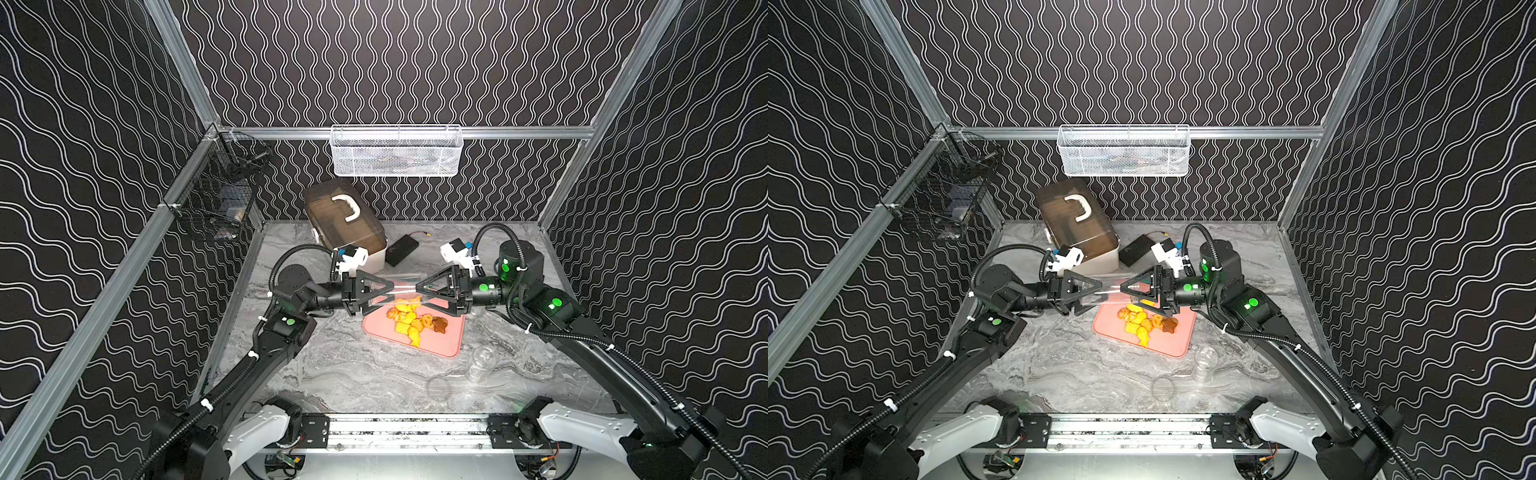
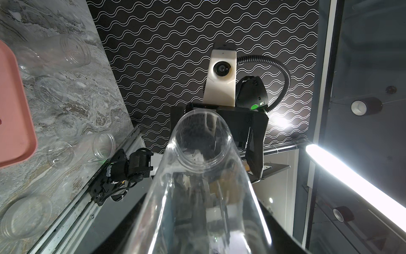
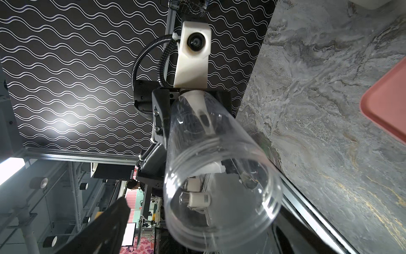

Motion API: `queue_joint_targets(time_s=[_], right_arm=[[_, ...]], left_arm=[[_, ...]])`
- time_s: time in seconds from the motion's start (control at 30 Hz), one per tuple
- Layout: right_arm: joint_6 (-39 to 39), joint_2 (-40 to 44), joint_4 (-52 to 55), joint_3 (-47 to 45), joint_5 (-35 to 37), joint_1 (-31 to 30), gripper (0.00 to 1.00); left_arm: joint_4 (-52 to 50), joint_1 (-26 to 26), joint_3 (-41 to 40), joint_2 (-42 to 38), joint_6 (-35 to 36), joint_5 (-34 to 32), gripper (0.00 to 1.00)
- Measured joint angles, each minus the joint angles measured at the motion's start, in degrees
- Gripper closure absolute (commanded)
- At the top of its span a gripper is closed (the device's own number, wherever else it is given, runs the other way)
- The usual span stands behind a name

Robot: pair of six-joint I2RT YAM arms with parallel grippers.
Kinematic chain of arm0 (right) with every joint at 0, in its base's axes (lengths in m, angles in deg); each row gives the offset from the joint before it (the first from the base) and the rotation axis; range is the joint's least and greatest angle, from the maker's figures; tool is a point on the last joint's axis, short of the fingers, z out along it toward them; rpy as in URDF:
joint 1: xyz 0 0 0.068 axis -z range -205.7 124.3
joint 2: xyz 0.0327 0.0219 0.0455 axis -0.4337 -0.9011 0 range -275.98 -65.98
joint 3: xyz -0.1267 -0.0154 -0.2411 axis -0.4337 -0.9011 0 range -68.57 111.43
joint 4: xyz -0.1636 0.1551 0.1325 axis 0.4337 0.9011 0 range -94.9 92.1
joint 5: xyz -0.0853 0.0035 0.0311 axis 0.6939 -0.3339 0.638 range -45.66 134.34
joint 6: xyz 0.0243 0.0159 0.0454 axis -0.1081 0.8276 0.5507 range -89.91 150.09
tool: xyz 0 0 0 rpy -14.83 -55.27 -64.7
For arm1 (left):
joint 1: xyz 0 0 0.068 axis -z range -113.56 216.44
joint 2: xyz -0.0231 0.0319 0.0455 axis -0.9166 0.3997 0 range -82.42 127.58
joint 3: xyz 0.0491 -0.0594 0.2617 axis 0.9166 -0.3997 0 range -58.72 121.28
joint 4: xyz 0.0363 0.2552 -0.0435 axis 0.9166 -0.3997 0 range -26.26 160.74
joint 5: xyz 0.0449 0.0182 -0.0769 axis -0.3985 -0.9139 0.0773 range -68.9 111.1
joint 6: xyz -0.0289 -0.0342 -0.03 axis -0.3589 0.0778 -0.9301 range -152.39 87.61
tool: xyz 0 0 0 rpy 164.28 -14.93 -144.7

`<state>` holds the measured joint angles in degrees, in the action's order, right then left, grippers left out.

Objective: Pour the cookies out of the jar
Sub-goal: Place the jar at the center of the board.

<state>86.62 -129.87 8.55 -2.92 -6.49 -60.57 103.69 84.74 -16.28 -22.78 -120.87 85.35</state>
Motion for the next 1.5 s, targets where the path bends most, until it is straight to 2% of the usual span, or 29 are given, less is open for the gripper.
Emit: queue_joint_targets(time_s=[0.8,1.3,1.5], right_arm=[[2.5,0.2,-2.4,-1.2,-0.9,0.1,0.22],[5.4,0.4,-7.5,-3.7,-3.1,2.1,0.23],[6.0,1.0,-8.2,-3.8,-3.5,2.3,0.27]], left_arm=[[2.1,2.9,1.2,1.5,0.9,0.4,0.42],[3.0,4.5,1.2,2.0,-0.2,0.2,0.42],[2.6,4.9,1.9,2.1,0.0,0.0,0.42]])
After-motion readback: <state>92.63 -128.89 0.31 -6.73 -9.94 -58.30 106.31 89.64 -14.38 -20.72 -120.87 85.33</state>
